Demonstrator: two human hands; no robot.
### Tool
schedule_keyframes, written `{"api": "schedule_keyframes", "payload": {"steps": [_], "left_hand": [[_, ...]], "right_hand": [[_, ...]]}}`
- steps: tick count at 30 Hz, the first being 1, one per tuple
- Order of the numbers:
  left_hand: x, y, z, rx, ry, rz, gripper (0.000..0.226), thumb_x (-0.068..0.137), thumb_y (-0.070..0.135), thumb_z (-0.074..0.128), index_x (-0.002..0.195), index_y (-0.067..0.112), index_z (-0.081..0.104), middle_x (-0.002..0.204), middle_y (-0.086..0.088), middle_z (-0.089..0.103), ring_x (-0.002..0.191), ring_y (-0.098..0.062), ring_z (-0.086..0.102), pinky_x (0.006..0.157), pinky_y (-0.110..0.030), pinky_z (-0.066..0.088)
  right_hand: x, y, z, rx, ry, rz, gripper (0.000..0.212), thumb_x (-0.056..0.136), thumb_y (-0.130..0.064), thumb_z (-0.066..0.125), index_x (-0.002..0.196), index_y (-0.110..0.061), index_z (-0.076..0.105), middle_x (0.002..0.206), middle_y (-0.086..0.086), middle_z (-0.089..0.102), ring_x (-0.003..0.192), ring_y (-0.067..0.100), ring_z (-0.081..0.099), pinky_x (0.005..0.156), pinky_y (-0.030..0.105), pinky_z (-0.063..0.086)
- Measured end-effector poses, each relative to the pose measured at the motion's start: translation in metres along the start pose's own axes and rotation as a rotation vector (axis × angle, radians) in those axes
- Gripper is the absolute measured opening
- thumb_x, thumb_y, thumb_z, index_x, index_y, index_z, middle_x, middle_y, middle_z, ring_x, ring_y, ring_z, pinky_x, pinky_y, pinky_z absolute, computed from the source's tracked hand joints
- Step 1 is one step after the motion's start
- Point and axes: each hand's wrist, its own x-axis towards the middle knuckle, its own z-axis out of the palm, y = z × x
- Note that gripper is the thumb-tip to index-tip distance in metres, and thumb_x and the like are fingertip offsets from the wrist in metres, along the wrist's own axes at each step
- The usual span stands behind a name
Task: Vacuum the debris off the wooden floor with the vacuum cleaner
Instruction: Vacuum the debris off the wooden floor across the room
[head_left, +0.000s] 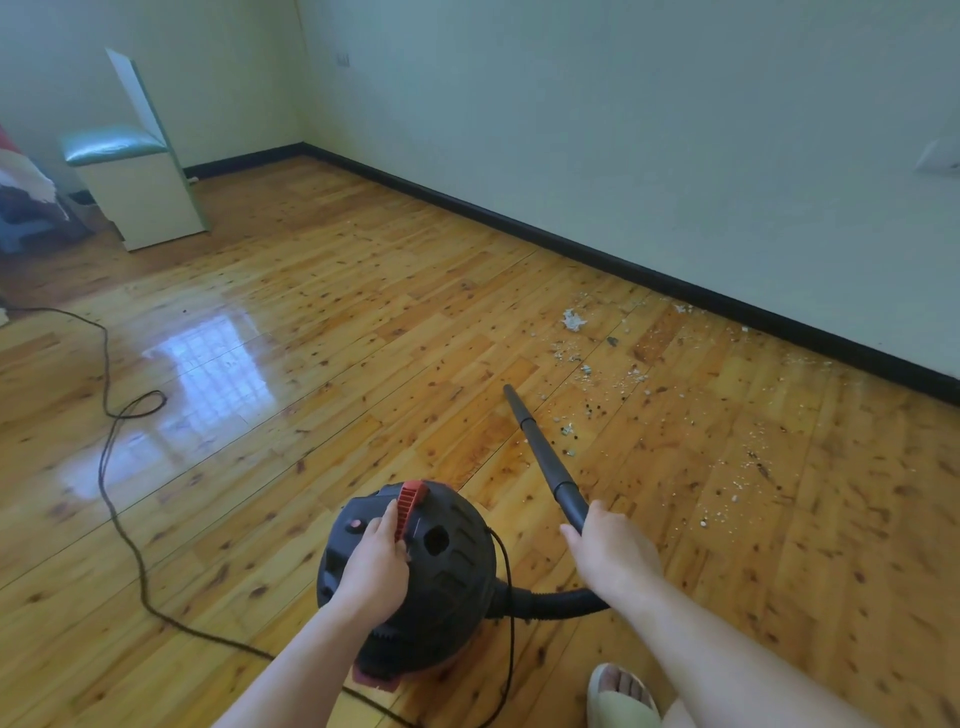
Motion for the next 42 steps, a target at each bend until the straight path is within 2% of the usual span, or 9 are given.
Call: {"api": "schedule_keyframes", "payload": {"steps": [2,5,8,13,16,20,28,35,42], "left_hand": [[0.001,0.000,0.002,-0.012,0.012,0.011,0.059,0.105,0.010,0.043,0.160,0.017,0.024,0.136,-0.010,0.056,0.104,-0.020,0.064,0.077,-0.026,0.054],[-0.003,0.001,0.001,-0.029,-0.031,-0.018,0.059,0.107,0.013,0.038,0.162,0.020,0.017,0.127,-0.005,0.055,0.090,-0.011,0.063,0.061,-0.020,0.048],[-0.001,0.000,0.001,-0.063,-0.014,-0.021,0.060,0.105,0.009,0.041,0.161,0.017,0.020,0.130,-0.007,0.056,0.098,-0.016,0.064,0.074,-0.025,0.054],[-0.004,0.001,0.003,-0.082,-0.027,-0.014,0.058,0.107,0.015,0.039,0.161,0.025,0.018,0.115,-0.001,0.055,0.084,-0.009,0.060,0.058,-0.017,0.043],[-0.005,-0.001,0.001,-0.116,-0.034,-0.017,0.056,0.106,0.017,0.044,0.159,0.026,0.026,0.102,-0.002,0.060,0.080,-0.012,0.064,0.059,-0.020,0.048],[-0.019,0.005,-0.001,-0.159,-0.103,-0.070,0.072,0.106,0.017,0.047,0.163,0.031,0.005,0.097,-0.004,0.063,0.080,-0.013,0.066,0.057,-0.022,0.052],[-0.064,0.008,0.001,-0.119,-0.165,-0.074,0.082,0.105,0.013,0.046,0.162,0.031,-0.010,0.093,-0.007,0.067,0.075,-0.016,0.068,0.052,-0.023,0.055],[-0.108,0.007,0.009,0.016,-0.279,0.014,0.082,0.105,0.013,0.047,0.162,0.033,-0.009,0.094,-0.004,0.064,0.069,-0.009,0.063,0.050,-0.017,0.048],[-0.126,0.001,0.013,0.061,-0.325,0.045,0.084,0.105,0.012,0.046,0.160,0.034,-0.013,0.097,-0.005,0.065,0.070,-0.009,0.064,0.054,-0.020,0.052]], "right_hand": [[-0.001,0.002,-0.001,0.020,-0.002,-0.015,0.037,0.105,-0.051,0.048,0.124,-0.019,0.051,0.089,-0.006,0.062,0.069,0.005,0.061,0.051,0.018,0.045],[-0.001,0.001,-0.001,0.026,-0.004,-0.032,0.039,0.104,-0.053,0.049,0.124,-0.019,0.051,0.091,-0.005,0.064,0.074,0.008,0.065,0.061,0.021,0.057],[-0.001,-0.001,0.000,0.036,-0.013,-0.061,0.041,0.104,-0.054,0.049,0.125,-0.019,0.051,0.092,-0.006,0.063,0.075,0.009,0.066,0.067,0.026,0.061],[0.003,-0.010,0.001,0.031,-0.036,-0.093,0.047,0.104,-0.053,0.049,0.135,-0.017,0.048,0.100,-0.003,0.063,0.080,0.010,0.066,0.063,0.020,0.056],[-0.004,-0.011,-0.001,0.021,-0.036,-0.094,0.047,0.104,-0.053,0.048,0.134,-0.017,0.048,0.104,-0.002,0.065,0.082,0.011,0.066,0.063,0.021,0.056],[-0.024,0.002,-0.006,-0.050,0.004,-0.065,0.040,0.105,-0.053,0.046,0.126,-0.020,0.050,0.095,-0.004,0.063,0.079,0.012,0.065,0.066,0.024,0.058],[-0.093,0.048,-0.008,-0.033,0.057,0.045,0.036,0.105,-0.052,0.047,0.124,-0.022,0.051,0.102,-0.005,0.067,0.076,0.011,0.061,0.052,0.019,0.043],[-0.154,0.076,0.007,0.071,0.047,0.076,0.035,0.103,-0.055,0.049,0.118,-0.023,0.052,0.090,-0.008,0.060,0.076,0.009,0.063,0.052,0.019,0.041],[-0.195,0.084,0.011,0.053,0.040,0.049,0.042,0.104,-0.055,0.047,0.130,-0.022,0.050,0.103,-0.006,0.065,0.076,0.008,0.060,0.060,0.018,0.047]]}}
